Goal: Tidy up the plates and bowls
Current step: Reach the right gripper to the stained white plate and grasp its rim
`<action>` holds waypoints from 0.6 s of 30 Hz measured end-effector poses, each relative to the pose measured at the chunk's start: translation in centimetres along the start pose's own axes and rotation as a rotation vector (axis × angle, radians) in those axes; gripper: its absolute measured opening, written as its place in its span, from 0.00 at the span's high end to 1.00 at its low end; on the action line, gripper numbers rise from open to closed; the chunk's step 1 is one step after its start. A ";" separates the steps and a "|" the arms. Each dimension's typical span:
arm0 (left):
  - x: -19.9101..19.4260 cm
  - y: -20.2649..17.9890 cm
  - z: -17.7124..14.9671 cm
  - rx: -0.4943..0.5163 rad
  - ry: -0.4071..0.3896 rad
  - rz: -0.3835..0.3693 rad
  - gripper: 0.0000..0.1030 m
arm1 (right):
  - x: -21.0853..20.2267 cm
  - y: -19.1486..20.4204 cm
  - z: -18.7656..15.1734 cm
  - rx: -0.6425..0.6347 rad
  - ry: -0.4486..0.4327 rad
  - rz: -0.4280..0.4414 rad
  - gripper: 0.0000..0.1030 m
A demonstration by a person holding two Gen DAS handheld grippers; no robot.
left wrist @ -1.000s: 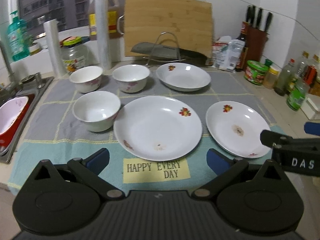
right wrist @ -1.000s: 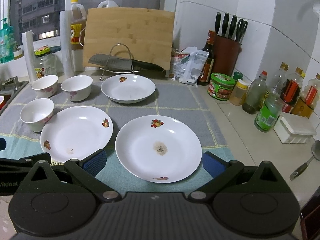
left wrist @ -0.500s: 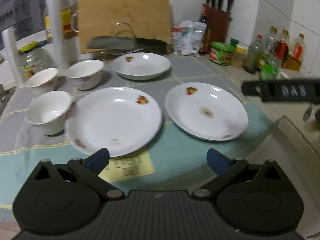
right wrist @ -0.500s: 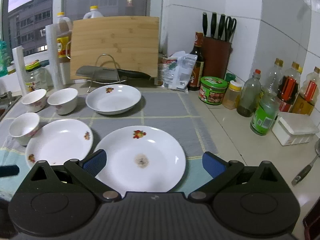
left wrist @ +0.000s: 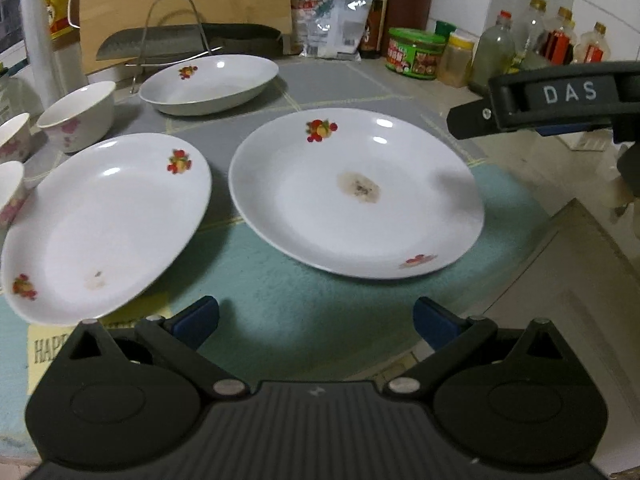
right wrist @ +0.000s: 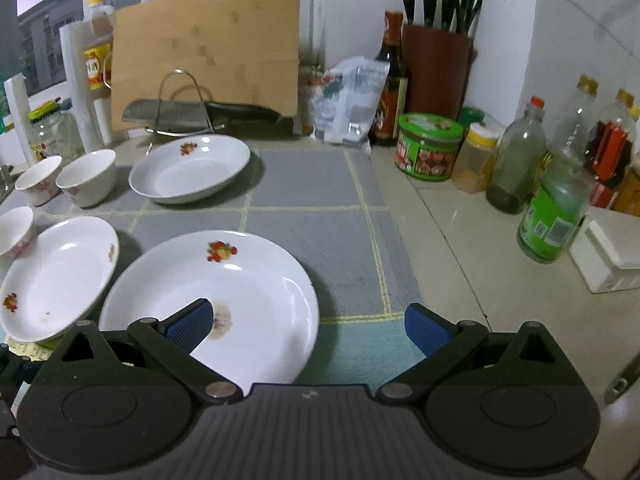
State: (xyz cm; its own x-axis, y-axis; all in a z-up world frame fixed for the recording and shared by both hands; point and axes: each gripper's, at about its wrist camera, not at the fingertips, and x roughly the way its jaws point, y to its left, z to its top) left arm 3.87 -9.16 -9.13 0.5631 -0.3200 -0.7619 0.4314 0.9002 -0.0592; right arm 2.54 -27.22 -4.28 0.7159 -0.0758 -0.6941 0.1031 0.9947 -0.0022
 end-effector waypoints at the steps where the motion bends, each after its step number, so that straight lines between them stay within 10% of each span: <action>1: 0.4 -0.1 0.1 0.000 0.006 0.004 0.01 | 0.5 -0.3 0.1 0.000 0.007 0.007 0.00; 18: 2.4 -1.6 1.1 0.084 -0.038 0.004 0.00 | 5.7 -1.0 2.3 -0.066 0.056 0.154 0.00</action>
State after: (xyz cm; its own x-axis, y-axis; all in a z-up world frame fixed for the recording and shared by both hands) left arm 5.29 -11.65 -10.14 0.5903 -0.3291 -0.7370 0.4861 0.8739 -0.0008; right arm 8.06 -28.76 -6.59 0.6800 0.0803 -0.7288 -0.0518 0.9968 0.0615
